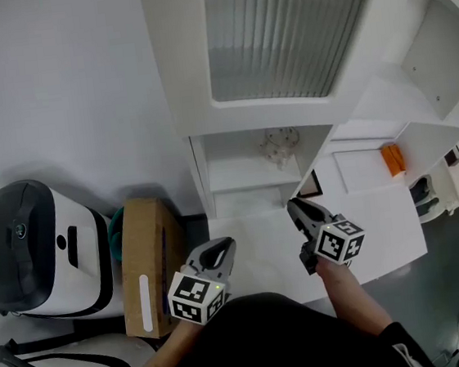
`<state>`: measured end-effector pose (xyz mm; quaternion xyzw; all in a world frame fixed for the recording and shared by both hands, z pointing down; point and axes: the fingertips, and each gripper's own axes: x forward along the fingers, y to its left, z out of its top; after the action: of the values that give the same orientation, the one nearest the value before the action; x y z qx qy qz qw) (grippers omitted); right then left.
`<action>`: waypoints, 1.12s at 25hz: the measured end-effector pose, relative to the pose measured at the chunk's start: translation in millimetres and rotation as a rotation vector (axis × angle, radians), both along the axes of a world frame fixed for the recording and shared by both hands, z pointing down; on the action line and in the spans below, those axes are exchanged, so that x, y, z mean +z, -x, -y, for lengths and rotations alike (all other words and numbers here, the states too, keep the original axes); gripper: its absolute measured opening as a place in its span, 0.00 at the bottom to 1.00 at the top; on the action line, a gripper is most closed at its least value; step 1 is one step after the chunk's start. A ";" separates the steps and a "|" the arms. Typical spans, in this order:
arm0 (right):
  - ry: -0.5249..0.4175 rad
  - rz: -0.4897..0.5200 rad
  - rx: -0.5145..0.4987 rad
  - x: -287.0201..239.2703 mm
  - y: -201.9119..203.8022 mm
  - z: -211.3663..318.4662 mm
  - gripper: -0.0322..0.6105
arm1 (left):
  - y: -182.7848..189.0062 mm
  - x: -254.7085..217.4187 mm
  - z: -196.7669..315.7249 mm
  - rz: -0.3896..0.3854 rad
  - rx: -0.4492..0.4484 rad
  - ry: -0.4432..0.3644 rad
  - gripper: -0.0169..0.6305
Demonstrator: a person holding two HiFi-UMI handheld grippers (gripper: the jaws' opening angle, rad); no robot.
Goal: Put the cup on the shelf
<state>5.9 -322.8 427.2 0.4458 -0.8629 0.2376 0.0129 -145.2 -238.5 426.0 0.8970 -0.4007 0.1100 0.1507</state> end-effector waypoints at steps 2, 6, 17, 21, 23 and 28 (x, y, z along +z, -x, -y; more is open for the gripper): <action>0.011 0.020 -0.013 2.3 -1.7 -14.3 0.13 | -5.3 -1.2 -8.0 0.006 0.007 -0.001 0.07; 0.004 0.041 -0.050 0.5 -1.5 -40.1 0.13 | -16.2 -0.5 -25.2 0.021 0.011 0.003 0.07; -0.007 0.061 -0.278 1.7 24.0 -116.6 0.13 | -29.8 -3.4 -46.0 0.047 -0.048 -0.007 0.07; -0.048 0.081 -0.306 -14.2 37.4 -134.6 0.13 | -20.8 -21.2 -48.2 0.030 -0.046 -0.050 0.07; -0.077 0.119 -0.296 -28.4 44.4 -138.8 0.13 | -15.1 -28.0 -51.1 0.015 -0.031 -0.061 0.07; -0.143 0.150 -0.293 -54.5 63.2 -151.9 0.11 | -0.5 -37.3 -60.5 0.022 0.029 -0.098 0.07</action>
<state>-57.3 -170.9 372.7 0.2961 -0.9318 0.2040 -0.0488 -144.7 -178.0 388.7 0.9078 -0.3941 0.1024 0.1005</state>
